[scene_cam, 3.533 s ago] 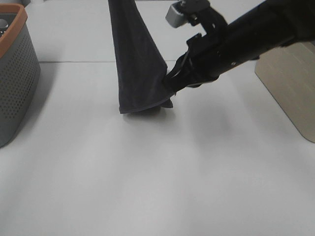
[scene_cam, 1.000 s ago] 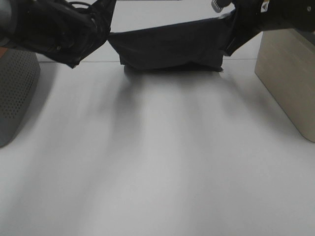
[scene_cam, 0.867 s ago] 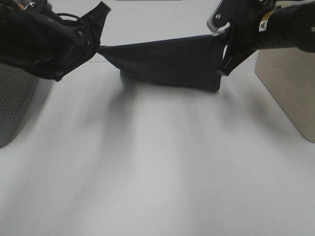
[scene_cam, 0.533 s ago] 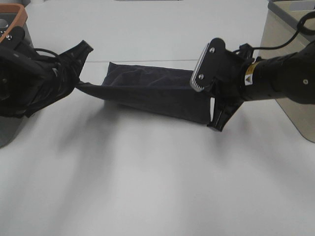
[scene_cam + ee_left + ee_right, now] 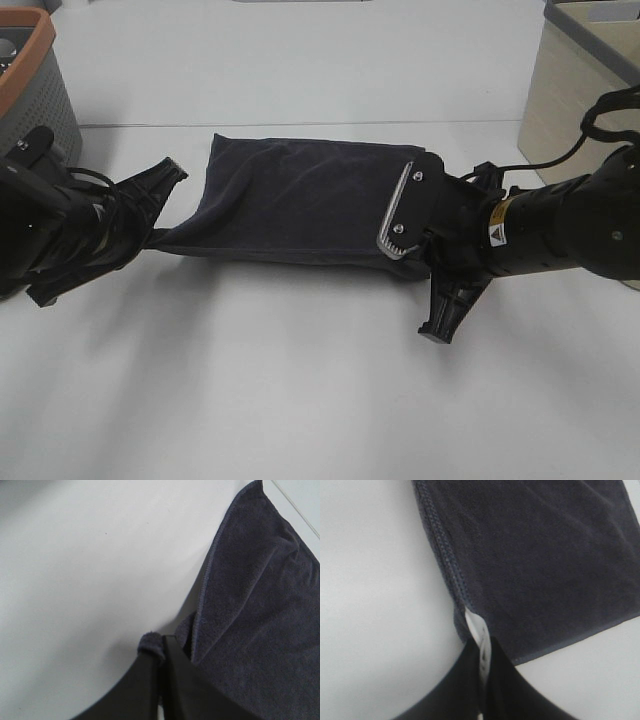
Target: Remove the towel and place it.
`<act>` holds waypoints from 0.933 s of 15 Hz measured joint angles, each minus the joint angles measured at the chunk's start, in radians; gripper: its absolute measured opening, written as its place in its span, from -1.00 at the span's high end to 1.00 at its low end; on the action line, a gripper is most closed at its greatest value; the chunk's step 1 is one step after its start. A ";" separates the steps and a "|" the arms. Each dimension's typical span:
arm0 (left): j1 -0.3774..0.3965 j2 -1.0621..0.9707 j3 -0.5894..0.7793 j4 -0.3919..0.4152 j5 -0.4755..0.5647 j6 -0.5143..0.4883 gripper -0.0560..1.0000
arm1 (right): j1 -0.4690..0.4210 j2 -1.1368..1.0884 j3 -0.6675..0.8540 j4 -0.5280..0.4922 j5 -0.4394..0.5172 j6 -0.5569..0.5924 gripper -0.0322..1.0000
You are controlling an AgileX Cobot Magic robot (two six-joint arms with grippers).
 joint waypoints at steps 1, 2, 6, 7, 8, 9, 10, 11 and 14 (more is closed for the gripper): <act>0.006 0.000 0.002 -0.001 -0.005 0.004 0.89 | 0.009 0.015 0.002 0.000 0.004 0.006 0.90; 0.008 0.000 0.010 -0.001 -0.018 0.006 0.89 | 0.017 0.025 0.002 0.000 0.010 0.012 0.90; 0.008 0.000 0.023 -0.002 -0.065 0.026 0.64 | 0.020 0.029 0.002 0.002 0.024 0.051 0.69; 0.008 0.000 0.023 -0.002 -0.078 0.037 0.45 | 0.020 0.029 0.002 0.002 0.034 0.051 0.46; 0.008 0.000 0.023 -0.002 -0.091 0.042 0.19 | 0.020 0.028 0.002 0.008 0.054 0.053 0.15; 0.008 -0.001 0.023 -0.003 -0.104 0.047 -0.05 | 0.020 0.022 0.002 0.027 0.076 0.064 -0.12; 0.008 -0.006 0.023 -0.003 -0.116 0.049 -0.29 | 0.020 0.005 0.002 0.048 0.104 0.079 -0.31; 0.008 -0.021 0.023 -0.005 -0.125 0.052 -0.44 | 0.020 -0.026 0.003 0.055 0.137 0.083 -0.41; 0.008 -0.130 0.024 -0.006 -0.129 0.075 -0.56 | 0.020 -0.153 0.004 0.114 0.211 0.085 -0.47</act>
